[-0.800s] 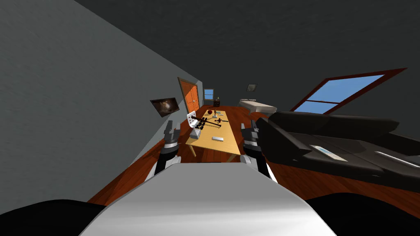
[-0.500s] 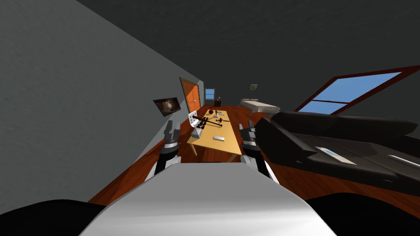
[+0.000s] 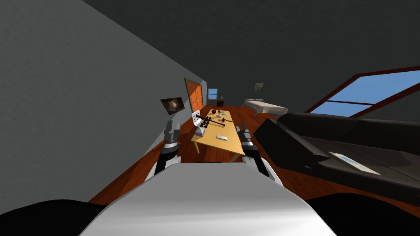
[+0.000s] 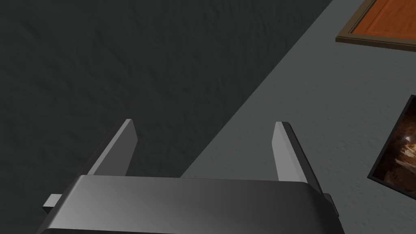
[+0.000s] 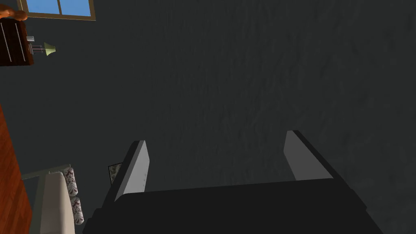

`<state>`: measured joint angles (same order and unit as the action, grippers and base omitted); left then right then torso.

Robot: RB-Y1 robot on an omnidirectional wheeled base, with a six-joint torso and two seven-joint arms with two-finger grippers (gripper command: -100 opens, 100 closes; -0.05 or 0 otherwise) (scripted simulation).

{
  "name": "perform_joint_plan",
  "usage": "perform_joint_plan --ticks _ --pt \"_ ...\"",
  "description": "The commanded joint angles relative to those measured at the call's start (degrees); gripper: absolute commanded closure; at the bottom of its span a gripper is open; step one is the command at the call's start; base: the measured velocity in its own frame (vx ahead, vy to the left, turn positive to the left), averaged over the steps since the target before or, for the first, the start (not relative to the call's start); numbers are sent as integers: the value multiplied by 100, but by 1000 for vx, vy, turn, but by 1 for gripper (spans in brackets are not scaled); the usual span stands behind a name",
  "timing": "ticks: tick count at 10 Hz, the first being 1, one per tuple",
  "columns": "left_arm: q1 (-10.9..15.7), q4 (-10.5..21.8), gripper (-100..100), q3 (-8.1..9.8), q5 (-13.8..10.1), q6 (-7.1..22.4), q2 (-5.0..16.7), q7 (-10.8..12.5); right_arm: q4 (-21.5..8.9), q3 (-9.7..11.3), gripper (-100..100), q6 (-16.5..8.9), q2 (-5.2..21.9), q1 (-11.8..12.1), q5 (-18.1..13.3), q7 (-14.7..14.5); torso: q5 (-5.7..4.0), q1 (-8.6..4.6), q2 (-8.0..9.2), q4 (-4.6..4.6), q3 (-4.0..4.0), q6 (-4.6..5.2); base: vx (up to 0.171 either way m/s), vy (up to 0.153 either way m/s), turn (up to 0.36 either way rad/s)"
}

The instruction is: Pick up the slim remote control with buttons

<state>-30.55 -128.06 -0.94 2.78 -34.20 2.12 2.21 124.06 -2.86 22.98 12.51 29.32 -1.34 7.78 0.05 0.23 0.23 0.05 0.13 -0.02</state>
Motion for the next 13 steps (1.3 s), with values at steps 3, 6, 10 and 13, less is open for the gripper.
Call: perform_joint_plan --ticks 3,6,10,13 --pt "0 0 0 0 0 0 0 0 -463 99 -100 33 569 -28 -445 12 0 -4 -2 -1 -1 1 -53 72 126" --pt "0 0 0 0 0 0 0 0 -740 137 -100 43 898 -51 -639 19 0 -2 -2 0 -1 1 -47 60 96" --pt "-1 0 0 0 0 0 0 0 -1242 229 -100 75 1414 -103 -1063 31 -1 -7 -9 -2 -5 1 -29 56 129" --pt "-1 0 0 1 0 0 0 0 -1720 339 -100 125 1924 -162 -1529 42 0 -6 -12 -2 -7 4 -25 66 150"
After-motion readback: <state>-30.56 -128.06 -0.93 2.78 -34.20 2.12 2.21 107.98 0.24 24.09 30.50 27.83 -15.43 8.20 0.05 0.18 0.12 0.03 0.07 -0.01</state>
